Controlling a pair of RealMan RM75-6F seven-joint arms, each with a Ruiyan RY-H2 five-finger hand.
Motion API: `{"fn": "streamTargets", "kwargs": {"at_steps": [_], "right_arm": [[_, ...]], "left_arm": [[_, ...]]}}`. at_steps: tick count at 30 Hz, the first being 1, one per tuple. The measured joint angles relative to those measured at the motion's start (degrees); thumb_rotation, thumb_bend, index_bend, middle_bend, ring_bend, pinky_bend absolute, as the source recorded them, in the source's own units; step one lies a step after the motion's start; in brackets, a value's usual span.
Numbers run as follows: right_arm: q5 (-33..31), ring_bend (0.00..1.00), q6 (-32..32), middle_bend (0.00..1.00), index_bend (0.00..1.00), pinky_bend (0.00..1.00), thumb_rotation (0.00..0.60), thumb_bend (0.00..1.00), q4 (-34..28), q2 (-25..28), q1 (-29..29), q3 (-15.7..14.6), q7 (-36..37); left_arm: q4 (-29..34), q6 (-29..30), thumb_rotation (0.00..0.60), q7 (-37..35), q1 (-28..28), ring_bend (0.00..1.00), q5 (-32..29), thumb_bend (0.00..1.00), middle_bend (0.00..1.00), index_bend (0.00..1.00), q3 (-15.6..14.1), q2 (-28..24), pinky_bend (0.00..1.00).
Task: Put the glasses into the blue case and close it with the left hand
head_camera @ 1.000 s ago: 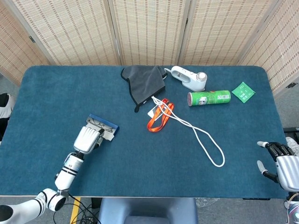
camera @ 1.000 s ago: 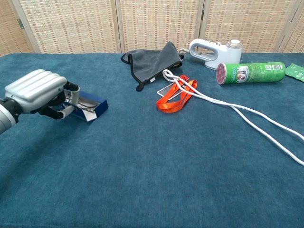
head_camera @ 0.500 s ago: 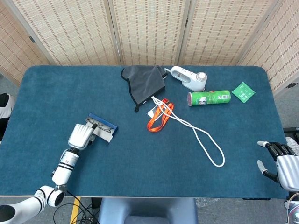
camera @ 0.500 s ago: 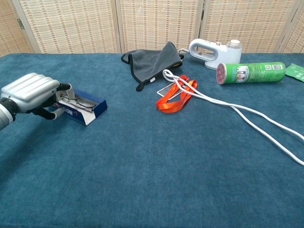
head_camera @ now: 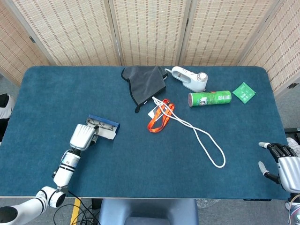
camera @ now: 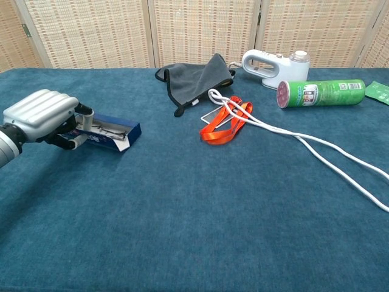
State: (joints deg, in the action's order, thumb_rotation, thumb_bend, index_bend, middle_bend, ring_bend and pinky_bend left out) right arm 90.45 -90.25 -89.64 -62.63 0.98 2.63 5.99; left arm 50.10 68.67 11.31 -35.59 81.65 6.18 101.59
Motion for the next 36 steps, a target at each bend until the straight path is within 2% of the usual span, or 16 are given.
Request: {"fn": "streamTargets", "kwargs": {"at_steps": [6,11,14,21,31,36], "right_arm": [[0.1,0.29,-0.1,0.34,0.26,0.26,0.600,0.34,0.0,0.0,0.0,0.0,0.0],[0.1,0.29,-0.2,0.34,0.26,0.26,0.600,0.34,0.0,0.0,-0.1,0.0,0.1],[0.2,0.29,-0.2,0.34,0.26,0.26,0.600,0.34,0.0,0.0,0.0,0.0,0.1],[0.3,0.29,-0.3,0.34,0.26,0.26,0.600,0.34,0.2,-0.1,-0.1,-0.2,0.3],[0.2,0.29,-0.5,0.34,0.26,0.26,0.600,0.33,0.4,-0.1,-0.4,-0.3,0.6],[0.0,0.29,-0.3,0.34,0.26,0.26,0.600,0.33,0.5,-0.1,-0.4,-0.3,0.7]], "left_arm": [[9.0,0.1,0.600,3.2,0.6,0.89,-0.9,0.46,0.99,0.70,0.7,-4.3,1.00],[21.0,-0.7,0.600,9.4,1.1,0.89,-3.2,0.46,0.99,0.70,1.5,-9.7,1.00],[25.0,-1.6,0.600,13.7,0.9,0.89,-4.8,0.46,0.99,0.69,2.3,-12.0,1.00],[23.4,-6.9,0.600,20.8,-2.4,0.88,-9.0,0.46,0.98,0.67,4.0,-11.4,1.00],[16.1,-12.7,0.600,28.1,-7.2,0.87,-15.0,0.46,0.97,0.65,5.3,-7.8,1.00],[13.4,-13.7,0.600,29.5,-8.5,0.87,-16.4,0.46,0.96,0.58,5.5,-6.3,1.00]]}}
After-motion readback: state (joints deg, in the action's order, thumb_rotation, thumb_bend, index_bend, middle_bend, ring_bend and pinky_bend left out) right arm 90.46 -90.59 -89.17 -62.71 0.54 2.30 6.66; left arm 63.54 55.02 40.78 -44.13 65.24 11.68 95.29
